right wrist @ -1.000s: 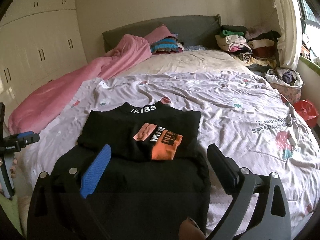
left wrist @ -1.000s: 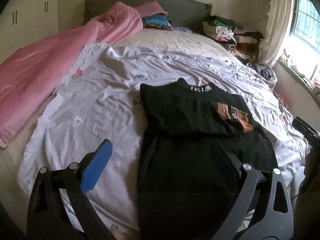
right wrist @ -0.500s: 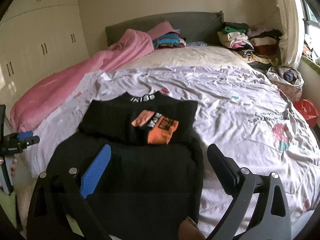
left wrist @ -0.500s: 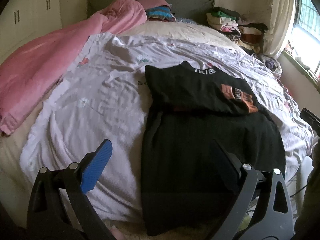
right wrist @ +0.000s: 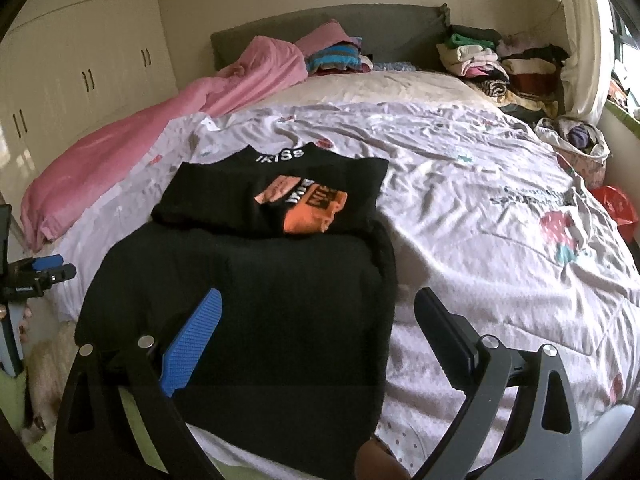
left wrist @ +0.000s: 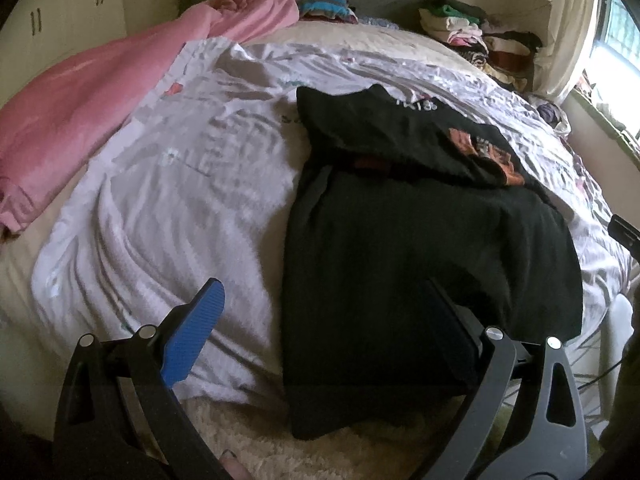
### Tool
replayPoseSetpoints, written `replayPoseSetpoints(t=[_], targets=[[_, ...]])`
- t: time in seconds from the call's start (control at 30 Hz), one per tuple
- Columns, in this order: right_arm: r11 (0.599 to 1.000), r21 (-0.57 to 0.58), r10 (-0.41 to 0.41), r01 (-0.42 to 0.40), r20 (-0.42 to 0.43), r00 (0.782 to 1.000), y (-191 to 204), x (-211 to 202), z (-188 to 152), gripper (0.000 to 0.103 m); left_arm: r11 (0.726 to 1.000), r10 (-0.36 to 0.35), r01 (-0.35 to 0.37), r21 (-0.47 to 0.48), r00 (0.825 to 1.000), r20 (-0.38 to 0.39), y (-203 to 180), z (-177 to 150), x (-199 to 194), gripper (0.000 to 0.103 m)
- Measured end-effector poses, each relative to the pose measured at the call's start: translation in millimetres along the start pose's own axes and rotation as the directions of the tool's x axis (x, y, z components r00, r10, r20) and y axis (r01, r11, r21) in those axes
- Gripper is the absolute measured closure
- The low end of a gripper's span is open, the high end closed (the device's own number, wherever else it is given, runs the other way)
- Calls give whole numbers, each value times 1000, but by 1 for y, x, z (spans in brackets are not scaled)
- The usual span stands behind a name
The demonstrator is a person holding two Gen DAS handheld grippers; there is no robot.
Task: Fold small clothes
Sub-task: 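Close both tools on the sweatshirt hem at the bed edge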
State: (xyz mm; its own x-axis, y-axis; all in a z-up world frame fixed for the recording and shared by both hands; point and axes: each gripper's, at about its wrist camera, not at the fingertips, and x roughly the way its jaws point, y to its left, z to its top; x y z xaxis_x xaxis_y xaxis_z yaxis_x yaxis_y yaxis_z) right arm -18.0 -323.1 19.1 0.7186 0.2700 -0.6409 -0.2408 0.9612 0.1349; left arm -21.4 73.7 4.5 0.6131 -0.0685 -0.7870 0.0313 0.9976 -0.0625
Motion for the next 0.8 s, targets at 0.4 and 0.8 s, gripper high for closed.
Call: replayPoseSetpoints(t=[0.4, 0.8], targets=[[1000, -18, 20, -21, -67, 998, -1, 8, -27, 7, 1000, 5, -6, -15, 998, -65, 2, -30, 9, 16], [999, -38, 28, -33, -136, 990, 5, 14, -49, 7, 994, -62, 46, -99, 986, -158, 20, -62, 27, 51]])
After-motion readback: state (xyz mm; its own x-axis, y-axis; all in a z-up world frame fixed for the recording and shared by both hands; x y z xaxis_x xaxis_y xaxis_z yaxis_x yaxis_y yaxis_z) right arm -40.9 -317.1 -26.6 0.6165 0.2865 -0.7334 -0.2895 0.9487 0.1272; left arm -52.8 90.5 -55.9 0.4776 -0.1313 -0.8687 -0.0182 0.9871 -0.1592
